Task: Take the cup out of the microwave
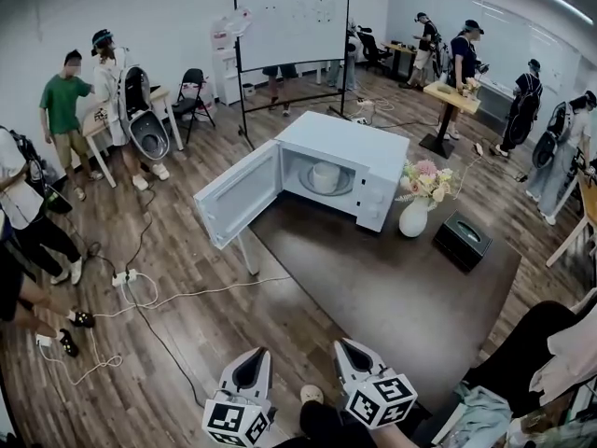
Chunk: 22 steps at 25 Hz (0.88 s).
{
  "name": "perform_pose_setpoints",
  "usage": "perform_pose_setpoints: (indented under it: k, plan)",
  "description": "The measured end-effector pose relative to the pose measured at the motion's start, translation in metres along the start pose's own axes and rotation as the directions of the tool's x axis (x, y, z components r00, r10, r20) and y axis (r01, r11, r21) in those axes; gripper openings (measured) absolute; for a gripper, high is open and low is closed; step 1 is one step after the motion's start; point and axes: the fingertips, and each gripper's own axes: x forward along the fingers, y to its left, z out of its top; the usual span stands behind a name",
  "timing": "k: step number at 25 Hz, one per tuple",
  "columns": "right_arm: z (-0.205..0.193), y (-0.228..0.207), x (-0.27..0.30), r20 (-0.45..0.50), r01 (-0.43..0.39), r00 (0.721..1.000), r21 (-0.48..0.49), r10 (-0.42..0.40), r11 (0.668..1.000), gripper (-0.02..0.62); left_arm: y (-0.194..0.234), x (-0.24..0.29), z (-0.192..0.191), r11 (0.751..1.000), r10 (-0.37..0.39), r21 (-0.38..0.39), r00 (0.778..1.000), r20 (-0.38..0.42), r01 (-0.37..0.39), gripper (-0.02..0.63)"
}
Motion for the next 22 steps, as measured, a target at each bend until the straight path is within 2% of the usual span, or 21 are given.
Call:
perform_pose_setpoints:
  k: [6, 10, 11, 13, 14, 17, 22]
  plan:
    - [0.020, -0.016, 0.038, 0.003, -0.019, 1.000, -0.004, 0.019, 1.000, -0.006, 0.016, 0.035, 0.013, 1.000, 0.009, 0.022, 1.000, 0.013, -0.009, 0.014]
    - [0.022, -0.026, 0.062, -0.011, -0.031, 0.999, 0.007, 0.031, 1.000, -0.006, 0.032, 0.054, 0.016, 0.999, 0.038, -0.003, 0.999, 0.026, -0.038, 0.017]
    - [0.023, -0.028, 0.068, -0.013, -0.035, 0.999, 0.006, 0.035, 0.999, -0.006, 0.035, 0.059, 0.016, 0.999, 0.038, -0.011, 0.999, 0.029, -0.038, 0.054]
    - [0.025, -0.031, 0.080, -0.016, -0.047, 0.999, 0.002, 0.047, 0.999, -0.006, 0.040, 0.071, 0.017, 0.999, 0.026, -0.025, 0.999, 0.035, -0.025, 0.260]
    - [0.027, -0.033, 0.086, -0.017, -0.052, 0.998, 0.000, 0.052, 0.999, -0.006, 0.042, 0.077, 0.018, 0.999, 0.025, -0.033, 0.999, 0.040, -0.024, 0.308]
    - [0.030, -0.042, 0.099, -0.019, -0.062, 0.998, -0.005, 0.061, 0.998, -0.006, 0.050, 0.093, 0.018, 0.998, 0.055, -0.044, 0.997, 0.055, -0.053, 0.387]
    - [0.032, -0.059, 0.113, -0.020, -0.059, 0.998, 0.000, 0.059, 0.998, -0.006, 0.061, 0.112, 0.019, 0.993, 0.114, -0.039, 0.991, 0.073, -0.111, 0.464]
